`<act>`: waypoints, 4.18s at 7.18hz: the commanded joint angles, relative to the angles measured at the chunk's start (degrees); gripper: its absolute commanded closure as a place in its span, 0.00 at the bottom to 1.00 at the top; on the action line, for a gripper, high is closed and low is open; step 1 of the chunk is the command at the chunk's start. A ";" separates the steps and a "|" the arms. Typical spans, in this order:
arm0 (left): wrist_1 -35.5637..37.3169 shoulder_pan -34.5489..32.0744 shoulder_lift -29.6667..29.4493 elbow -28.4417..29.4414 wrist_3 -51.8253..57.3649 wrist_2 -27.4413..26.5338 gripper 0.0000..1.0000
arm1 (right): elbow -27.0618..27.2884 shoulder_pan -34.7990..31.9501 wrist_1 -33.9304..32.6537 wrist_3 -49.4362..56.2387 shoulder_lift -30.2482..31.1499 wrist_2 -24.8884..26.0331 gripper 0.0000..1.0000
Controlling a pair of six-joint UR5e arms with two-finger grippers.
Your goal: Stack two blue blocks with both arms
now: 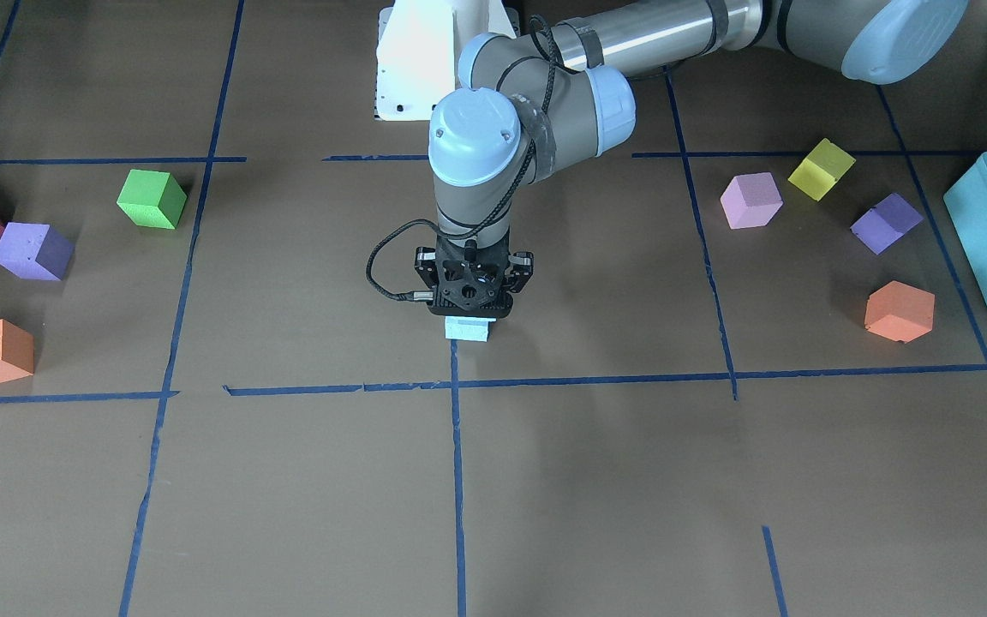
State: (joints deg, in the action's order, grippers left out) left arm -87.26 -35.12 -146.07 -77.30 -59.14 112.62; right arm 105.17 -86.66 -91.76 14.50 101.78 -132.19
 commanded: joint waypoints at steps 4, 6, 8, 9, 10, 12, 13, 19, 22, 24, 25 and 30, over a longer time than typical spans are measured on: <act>-0.11 -0.21 -0.36 -0.31 0.08 -0.04 0.00 | 0.13 0.00 0.00 0.00 0.00 0.00 0.00; 3.56 -4.24 0.16 -5.64 0.95 3.28 0.00 | 0.13 0.00 0.00 0.00 0.00 0.00 0.00; 8.32 -9.42 7.84 -15.01 9.78 5.58 0.00 | 0.04 0.00 0.00 0.00 0.00 0.00 0.00; 8.33 -13.10 16.51 -22.56 16.36 5.85 0.00 | 0.04 0.00 0.00 -0.09 0.00 0.00 0.00; 8.33 -18.44 23.30 -26.11 24.25 11.25 0.00 | 0.04 0.00 0.00 -0.09 0.00 0.00 0.00; 7.89 -31.61 36.14 -27.64 47.85 19.35 0.00 | -0.05 0.00 0.00 -0.09 0.00 0.00 0.00; 8.06 -38.90 41.07 -26.86 58.42 19.73 0.00 | -0.05 0.00 0.00 -0.09 0.00 0.00 0.00; 6.84 -48.64 56.06 -19.65 69.69 19.38 0.00 | -0.66 0.00 0.00 0.00 0.00 0.00 0.00; 6.39 -48.99 57.82 -18.86 69.08 19.30 0.00 | -0.75 0.00 0.00 0.00 0.00 0.00 0.00; 6.57 -48.99 57.82 -18.68 68.98 19.12 0.00 | -0.75 0.00 0.00 0.00 -0.09 0.00 0.00; 6.48 -48.99 57.82 -18.77 69.16 18.95 0.00 | -0.75 0.00 0.00 0.00 -0.09 0.00 0.00; 6.40 -48.90 59.32 -19.56 69.33 18.95 0.00 | -0.93 0.09 0.00 -0.09 -0.26 0.00 0.00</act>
State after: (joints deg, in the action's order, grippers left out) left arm -80.79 -83.99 -86.91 -96.70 10.13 131.53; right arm 104.33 -86.60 -91.76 14.42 101.52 -132.23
